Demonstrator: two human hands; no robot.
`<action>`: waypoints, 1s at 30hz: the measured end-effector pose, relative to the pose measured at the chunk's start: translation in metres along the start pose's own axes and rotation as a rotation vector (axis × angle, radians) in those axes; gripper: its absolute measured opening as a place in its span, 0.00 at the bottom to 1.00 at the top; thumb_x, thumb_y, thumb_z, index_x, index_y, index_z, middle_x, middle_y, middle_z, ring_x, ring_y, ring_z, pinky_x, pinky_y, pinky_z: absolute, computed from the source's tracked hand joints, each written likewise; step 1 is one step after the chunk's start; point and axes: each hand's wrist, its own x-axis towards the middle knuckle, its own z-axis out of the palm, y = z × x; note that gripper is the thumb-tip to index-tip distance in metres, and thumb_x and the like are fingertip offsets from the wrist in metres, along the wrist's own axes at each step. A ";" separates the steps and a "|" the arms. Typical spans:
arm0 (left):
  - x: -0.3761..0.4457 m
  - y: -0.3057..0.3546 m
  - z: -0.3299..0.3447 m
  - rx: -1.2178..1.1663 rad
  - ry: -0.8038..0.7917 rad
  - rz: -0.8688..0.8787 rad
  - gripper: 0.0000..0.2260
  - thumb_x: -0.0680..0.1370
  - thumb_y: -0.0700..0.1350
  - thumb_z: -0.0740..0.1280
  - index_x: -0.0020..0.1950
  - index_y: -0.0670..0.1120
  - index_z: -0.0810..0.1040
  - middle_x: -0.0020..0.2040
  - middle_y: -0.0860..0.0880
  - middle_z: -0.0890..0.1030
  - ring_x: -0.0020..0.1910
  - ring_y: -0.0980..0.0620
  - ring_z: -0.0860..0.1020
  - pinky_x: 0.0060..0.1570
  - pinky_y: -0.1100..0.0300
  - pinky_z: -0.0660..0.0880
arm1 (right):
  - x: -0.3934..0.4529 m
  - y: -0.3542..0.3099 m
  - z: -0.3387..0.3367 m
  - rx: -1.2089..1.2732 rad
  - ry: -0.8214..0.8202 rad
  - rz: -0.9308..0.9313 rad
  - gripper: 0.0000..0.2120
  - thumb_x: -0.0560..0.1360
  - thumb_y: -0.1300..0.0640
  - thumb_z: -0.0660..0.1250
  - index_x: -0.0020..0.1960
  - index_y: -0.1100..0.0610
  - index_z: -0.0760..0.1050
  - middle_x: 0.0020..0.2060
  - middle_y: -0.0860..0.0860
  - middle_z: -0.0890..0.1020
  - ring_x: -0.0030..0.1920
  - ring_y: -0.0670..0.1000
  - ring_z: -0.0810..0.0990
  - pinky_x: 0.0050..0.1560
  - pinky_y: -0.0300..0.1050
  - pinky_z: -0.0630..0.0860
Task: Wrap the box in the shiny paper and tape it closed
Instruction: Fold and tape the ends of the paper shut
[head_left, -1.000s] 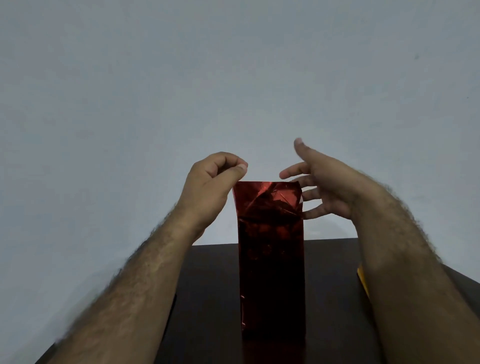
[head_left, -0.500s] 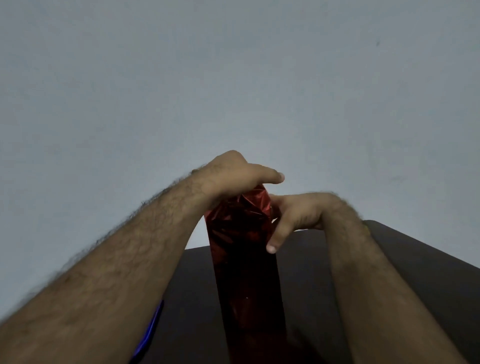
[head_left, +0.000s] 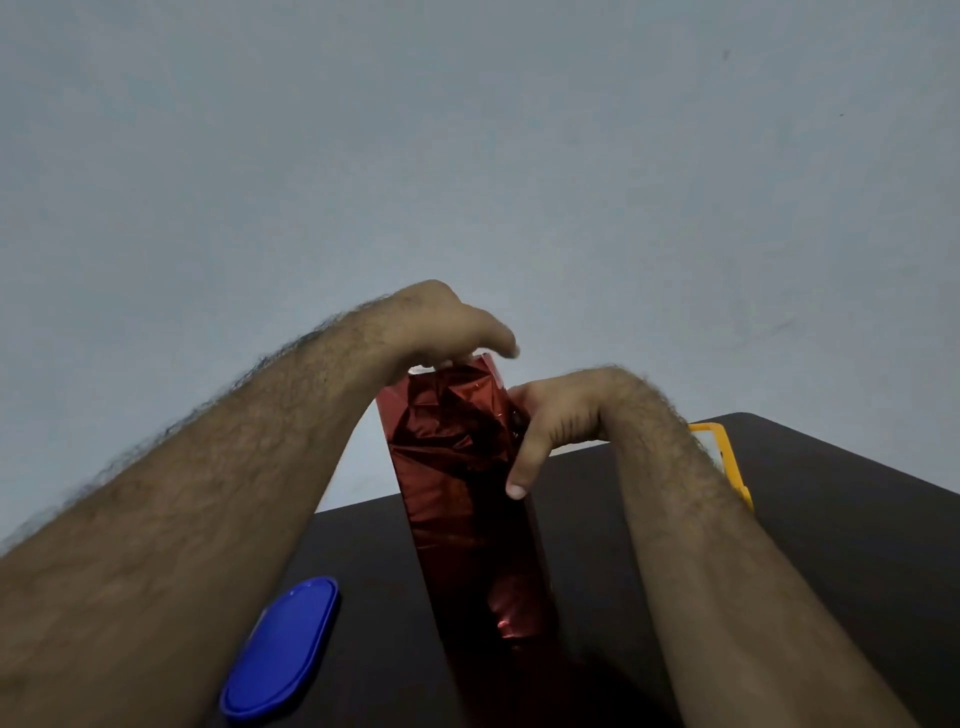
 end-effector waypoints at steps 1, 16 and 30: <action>-0.003 0.005 0.000 0.057 -0.019 0.006 0.18 0.67 0.57 0.82 0.42 0.44 0.85 0.41 0.47 0.85 0.42 0.47 0.82 0.42 0.55 0.77 | -0.001 0.000 0.000 0.006 0.020 0.001 0.41 0.60 0.57 0.88 0.69 0.49 0.77 0.60 0.42 0.86 0.66 0.46 0.82 0.75 0.51 0.73; 0.005 -0.091 -0.011 -0.440 0.126 -0.035 0.17 0.74 0.60 0.78 0.52 0.48 0.85 0.50 0.49 0.86 0.53 0.48 0.82 0.55 0.50 0.76 | 0.007 0.011 -0.004 0.029 0.051 -0.102 0.48 0.58 0.63 0.88 0.73 0.48 0.71 0.64 0.48 0.84 0.65 0.49 0.83 0.70 0.55 0.78; 0.042 -0.081 -0.035 0.102 -0.227 -0.003 0.06 0.76 0.38 0.74 0.52 0.41 0.88 0.38 0.48 0.88 0.42 0.51 0.88 0.41 0.59 0.77 | -0.005 -0.007 -0.001 0.009 -0.001 -0.166 0.35 0.63 0.71 0.84 0.65 0.52 0.77 0.57 0.50 0.88 0.60 0.52 0.86 0.62 0.54 0.82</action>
